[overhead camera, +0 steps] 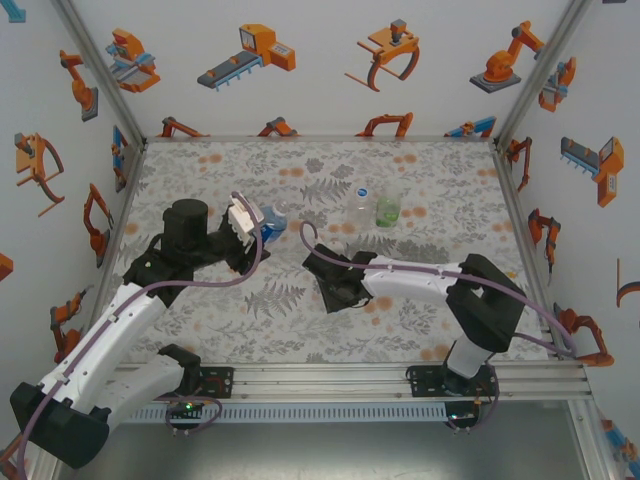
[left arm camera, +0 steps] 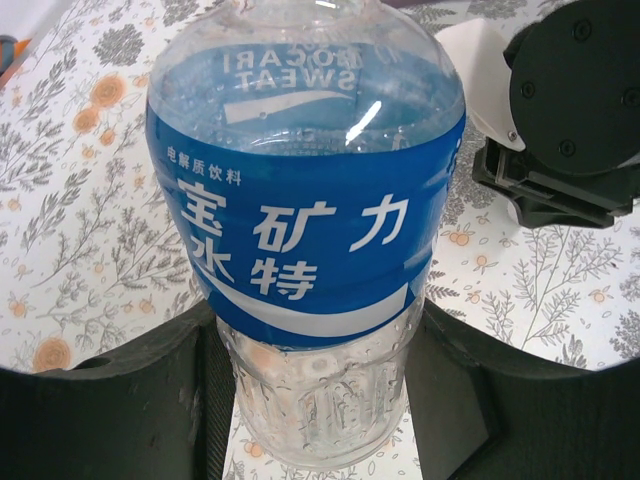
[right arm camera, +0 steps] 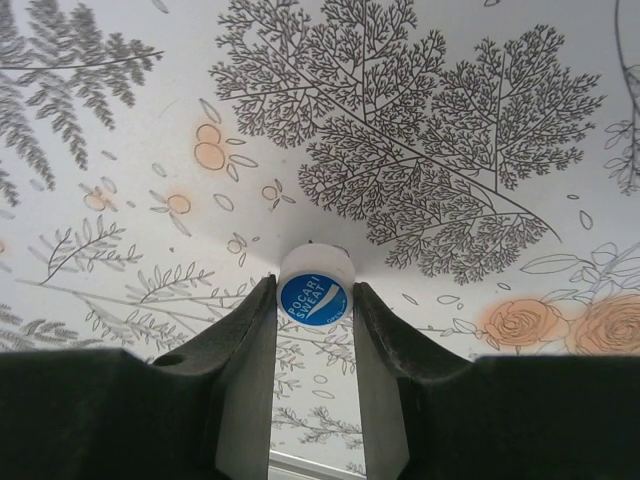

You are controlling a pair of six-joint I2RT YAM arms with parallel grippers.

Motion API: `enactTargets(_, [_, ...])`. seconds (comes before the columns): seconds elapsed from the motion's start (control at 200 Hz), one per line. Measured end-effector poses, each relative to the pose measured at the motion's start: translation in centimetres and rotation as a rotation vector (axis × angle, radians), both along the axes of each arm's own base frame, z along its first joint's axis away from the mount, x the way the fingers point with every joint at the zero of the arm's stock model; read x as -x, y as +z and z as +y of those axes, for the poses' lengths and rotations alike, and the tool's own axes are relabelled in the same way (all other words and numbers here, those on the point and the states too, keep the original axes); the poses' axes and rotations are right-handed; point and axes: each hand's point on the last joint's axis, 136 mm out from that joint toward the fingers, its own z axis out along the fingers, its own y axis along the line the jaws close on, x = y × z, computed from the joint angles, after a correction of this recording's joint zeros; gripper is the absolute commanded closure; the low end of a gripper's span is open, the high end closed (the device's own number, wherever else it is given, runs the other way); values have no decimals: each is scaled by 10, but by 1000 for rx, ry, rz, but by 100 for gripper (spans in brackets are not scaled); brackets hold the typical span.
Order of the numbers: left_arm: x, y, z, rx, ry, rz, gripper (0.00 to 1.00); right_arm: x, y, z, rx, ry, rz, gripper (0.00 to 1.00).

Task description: Screw on the bottle caps

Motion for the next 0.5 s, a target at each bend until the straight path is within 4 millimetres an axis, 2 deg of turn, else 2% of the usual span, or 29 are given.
enactTargets(0.06, [3,0,-3,3,-26,-2,100,-3,14,1,-29,13,-23,73])
enactTargets(0.15, [11,-1,-9,7,-80,-5,100,-10,46,0,-95,43,-83,74])
enactTargets(0.28, [24,-6,-20,1,-171,-21,100,-21,106,-1,-197,116,-205,74])
enactTargets(0.421, [42,-21,-28,-33,-275,-49,100,-29,177,0,-306,205,-326,76])
enactTargets(0.501, [50,-27,-31,-53,-322,-70,100,-29,213,-1,-358,262,-394,77])
